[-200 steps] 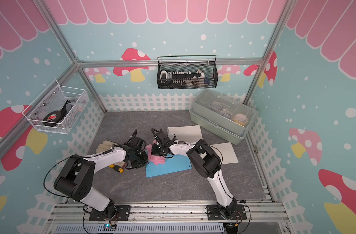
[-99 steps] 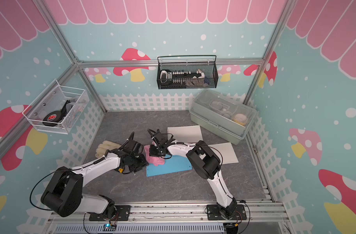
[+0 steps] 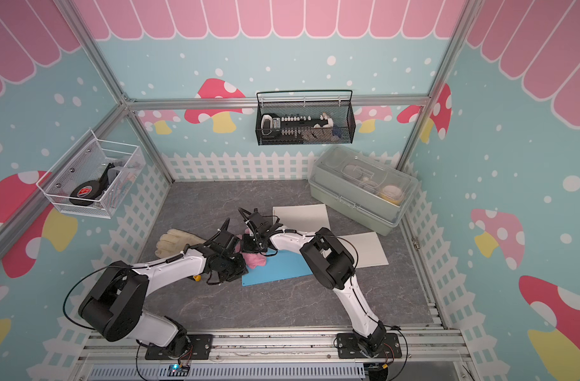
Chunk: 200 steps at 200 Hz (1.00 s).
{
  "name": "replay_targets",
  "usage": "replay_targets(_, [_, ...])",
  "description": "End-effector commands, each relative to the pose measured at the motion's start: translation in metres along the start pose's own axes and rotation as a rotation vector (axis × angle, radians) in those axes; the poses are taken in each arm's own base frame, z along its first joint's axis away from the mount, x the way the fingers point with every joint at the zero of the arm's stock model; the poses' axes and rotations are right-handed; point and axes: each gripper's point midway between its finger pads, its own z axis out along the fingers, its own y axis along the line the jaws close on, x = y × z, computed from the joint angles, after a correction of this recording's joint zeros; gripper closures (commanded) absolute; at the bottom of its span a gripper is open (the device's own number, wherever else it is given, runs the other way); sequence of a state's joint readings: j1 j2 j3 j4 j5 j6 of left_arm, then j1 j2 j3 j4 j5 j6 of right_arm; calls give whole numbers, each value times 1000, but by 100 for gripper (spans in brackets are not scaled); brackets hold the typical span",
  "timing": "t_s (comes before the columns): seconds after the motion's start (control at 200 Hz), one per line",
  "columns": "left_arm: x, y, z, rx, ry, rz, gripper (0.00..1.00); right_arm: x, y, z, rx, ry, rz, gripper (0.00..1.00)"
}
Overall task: Wipe the drawing tablet
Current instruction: Wipe the dirt from the drawing tablet.
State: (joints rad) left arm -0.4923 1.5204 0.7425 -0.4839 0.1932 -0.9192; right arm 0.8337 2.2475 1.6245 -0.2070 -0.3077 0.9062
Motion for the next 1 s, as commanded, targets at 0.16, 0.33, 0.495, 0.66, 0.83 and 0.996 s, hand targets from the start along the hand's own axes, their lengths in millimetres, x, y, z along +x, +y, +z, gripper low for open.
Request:
replay_targets(0.16, [37, 82, 22, -312, 97, -78, 82, 1, -31, -5, 53, 17, 30, 100])
replay_targets(0.33, [42, 88, 22, -328, 105, -89, 82, -16, -65, -49, 148, 7, 0, 100])
replay_targets(0.495, [38, 77, 19, -287, 97, -90, 82, -14, -87, -79, 197, -5, -9, 100])
replay_targets(0.66, [15, 27, -12, -151, 32, -73, 67, -3, -74, -92, 177, -50, -13, 100])
replay_targets(0.83, [-28, -9, -42, -70, -21, -86, 55, 9, -84, -118, 223, -159, 53, 100])
replay_targets(0.996, [-66, -13, -24, -97, 34, -69, 54, 26, -101, -129, 262, -205, 112, 100])
